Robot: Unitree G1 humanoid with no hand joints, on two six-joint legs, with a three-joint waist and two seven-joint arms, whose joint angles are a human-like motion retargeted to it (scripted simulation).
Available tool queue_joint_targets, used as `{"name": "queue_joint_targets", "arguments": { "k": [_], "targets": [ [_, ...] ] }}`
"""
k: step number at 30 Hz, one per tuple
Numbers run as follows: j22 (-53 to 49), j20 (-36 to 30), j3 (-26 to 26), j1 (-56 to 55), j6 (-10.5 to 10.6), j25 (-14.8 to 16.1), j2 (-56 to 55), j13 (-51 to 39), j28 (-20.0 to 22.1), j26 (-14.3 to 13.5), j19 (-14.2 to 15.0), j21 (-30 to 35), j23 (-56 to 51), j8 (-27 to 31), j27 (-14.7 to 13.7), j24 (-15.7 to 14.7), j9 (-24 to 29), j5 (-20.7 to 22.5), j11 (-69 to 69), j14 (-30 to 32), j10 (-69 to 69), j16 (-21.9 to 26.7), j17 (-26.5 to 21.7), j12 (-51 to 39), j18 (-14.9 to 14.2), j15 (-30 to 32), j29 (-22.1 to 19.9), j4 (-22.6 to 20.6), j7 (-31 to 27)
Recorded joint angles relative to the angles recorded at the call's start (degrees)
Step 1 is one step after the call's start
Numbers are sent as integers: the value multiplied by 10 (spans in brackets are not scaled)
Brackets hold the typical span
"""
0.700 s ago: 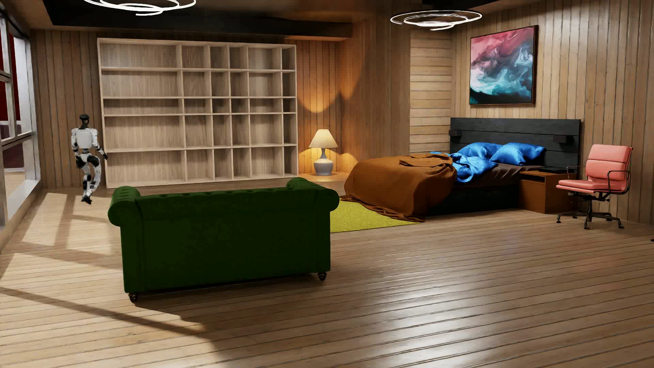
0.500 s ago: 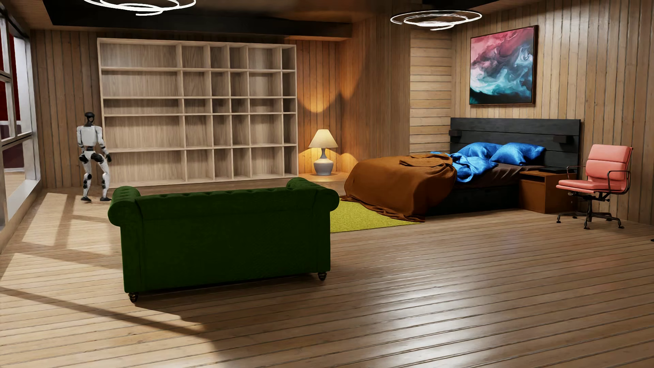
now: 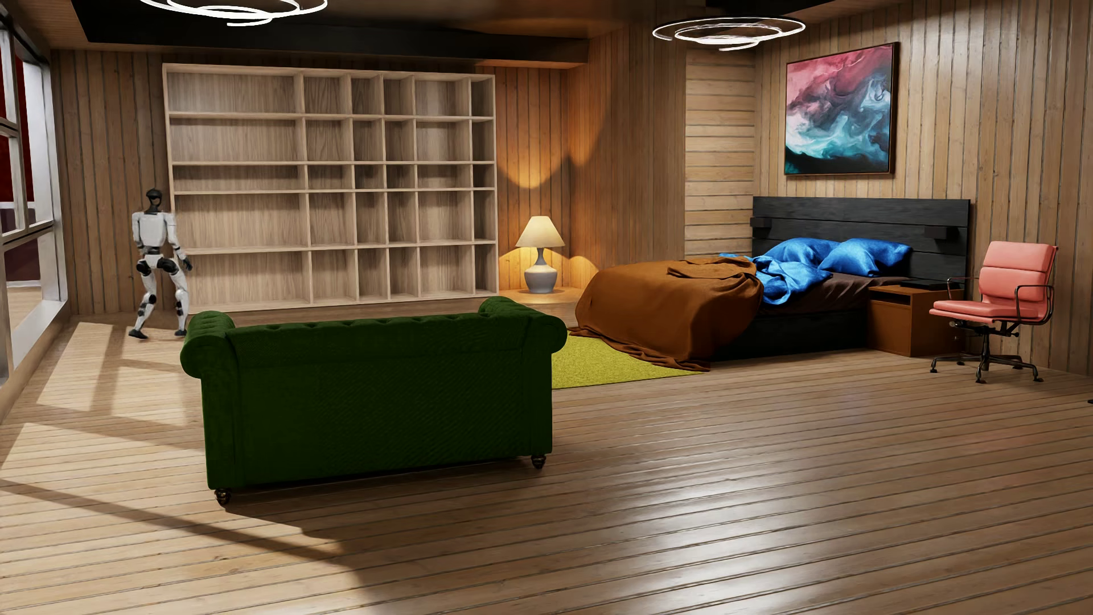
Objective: Move towards the officechair
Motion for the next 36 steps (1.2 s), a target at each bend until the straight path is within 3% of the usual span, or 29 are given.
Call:
{"name": "queue_joint_targets", "arguments": {
  "k": [1,3,4,5,6,7,8,10,12,14,15,16,17,18,19,20,21,22,23,25,26,28,29,30,32,33,34,35,36],
  "targets": [
    [62,0,-3,13,-4,2,-16,0,-10,17,-3,-1,-23,16,-12,6,3,6,13,0,-19,-4,3,2,12,6,-3,-10,-21],
    [174,-55,-14,8,-16,-7,-43,-2,-101,-1,-1,9,-83,50,-45,65,12,30,-21,-26,-63,9,9,-7,49,49,-6,7,19],
    [213,-83,-20,-8,-23,-21,-54,-6,-151,-19,21,19,-111,70,-61,94,15,49,-75,-31,-87,15,11,-16,54,96,-3,23,60],
    [237,-102,-23,-28,-30,-44,-66,-8,-185,-30,79,30,-134,90,-70,116,17,71,-130,-24,-109,18,12,-25,52,138,6,37,96],
    [248,-117,-25,-47,-36,-71,-77,-7,-199,-32,129,41,-152,96,-75,136,17,91,-150,-11,-126,19,14,-34,48,131,21,54,134],
    [247,-132,-26,-62,-41,-91,-87,-3,-190,-30,127,52,-164,79,-78,158,18,91,-107,4,-139,23,16,-43,44,79,40,74,170],
    [238,-152,-29,-70,-45,-99,-87,6,-163,-27,108,58,-170,39,-82,185,17,61,-29,21,-155,29,17,-53,39,12,57,93,202],
    [195,-198,-39,-70,-51,-87,-43,35,-90,-21,28,43,-160,-66,-76,248,10,-25,110,62,-199,39,13,-75,24,-93,68,120,258],
    [113,-191,-49,-59,-52,-66,17,61,-16,-26,-11,3,-126,-83,-41,265,-2,-92,181,100,-245,46,9,-92,5,-147,36,144,310],
    [-6,-144,-48,-47,-53,-38,67,63,62,-46,-22,-50,-69,-104,15,247,-16,-174,197,131,-276,51,8,-92,-20,-193,-4,176,380],
    [-70,-112,-44,-44,-55,-34,91,56,102,-54,-29,-69,-39,-155,45,228,-22,-229,189,144,-282,58,1,-85,-33,-217,-12,198,421],
    [-126,-72,-37,-39,-57,-48,118,48,136,-57,-41,-71,-21,-238,71,188,-29,-281,175,155,-286,61,-8,-76,-45,-238,-5,227,465],
    [-170,-26,-31,-28,-57,-73,139,39,161,-57,-39,-57,-18,-319,81,126,-34,-306,156,160,-286,66,-17,-63,-55,-247,14,265,512],
    [-203,18,-31,-13,-53,-95,137,28,176,-56,21,-31,-25,-342,69,50,-36,-289,142,147,-277,78,-21,-43,-56,-254,38,313,554],
    [-227,53,-34,3,-45,-103,105,15,180,-53,64,-2,-33,-300,38,-27,-34,-238,142,106,-256,99,-22,-13,-37,-276,66,368,576],
    [-239,77,-31,4,-36,-102,71,0,179,-48,57,27,-39,-246,1,-90,-31,-175,148,43,-220,119,-24,23,25,-297,98,404,546],
    [-232,82,-22,-26,-28,-104,49,-14,176,-38,35,50,-43,-192,-30,-129,-25,-111,149,-6,-162,131,-30,58,82,-313,125,390,432],
    [-204,68,-14,-69,-23,-113,45,-32,161,-22,10,64,-44,-147,-41,-142,-18,-52,136,-30,-90,143,-27,86,60,-322,134,335,305],
    [-163,41,-12,-105,-16,-116,58,-44,122,-5,-9,64,-47,-115,-43,-129,-12,-2,112,-44,-24,153,-16,108,43,-324,122,283,250],
    [-66,-43,-6,-169,0,-78,106,-54,-22,-3,-32,51,-75,-62,-62,-51,-2,77,40,-52,61,148,11,128,82,-306,82,223,287],
    [-36,-69,3,-211,6,-56,134,-66,-101,-27,-42,57,-92,-29,-91,-14,1,114,2,-45,74,135,16,138,85,-290,78,183,294],
    [-29,-54,19,-307,16,-51,199,-108,-194,-71,-64,77,-133,45,-155,4,7,178,-75,-19,38,91,10,171,65,-261,78,102,272],
    [-43,-41,27,-348,19,-55,237,-132,-190,-81,-72,83,-155,82,-172,2,9,200,-109,2,-8,68,10,188,66,-251,66,79,259],
    [-60,-44,34,-380,19,-54,275,-154,-156,-87,-80,85,-174,122,-174,10,12,214,-138,30,-67,54,16,199,69,-241,49,63,245],
    [-71,-82,49,-405,10,-31,347,-173,-76,-83,-95,79,-192,184,-157,58,19,215,-153,60,-167,49,34,204,62,-197,12,37,211],
    [-56,-97,56,-401,0,-14,371,-168,-63,-72,-82,74,-188,204,-141,78,23,207,-131,85,-164,49,40,195,93,-154,-7,31,209],
    [-29,-98,62,-394,-13,-1,379,-156,-69,-57,-28,70,-172,226,-118,89,27,199,-74,116,-121,47,40,180,137,-94,-23,23,205],
    [3,-86,67,-382,-26,7,360,-143,-80,-36,73,70,-141,241,-87,93,33,194,28,118,-67,42,32,157,155,-13,-34,21,209],
    [29,-64,73,-362,-37,7,309,-135,-86,-11,128,78,-93,229,-50,95,38,185,163,96,-24,36,17,128,166,67,-32,20,220]
  ]
}}
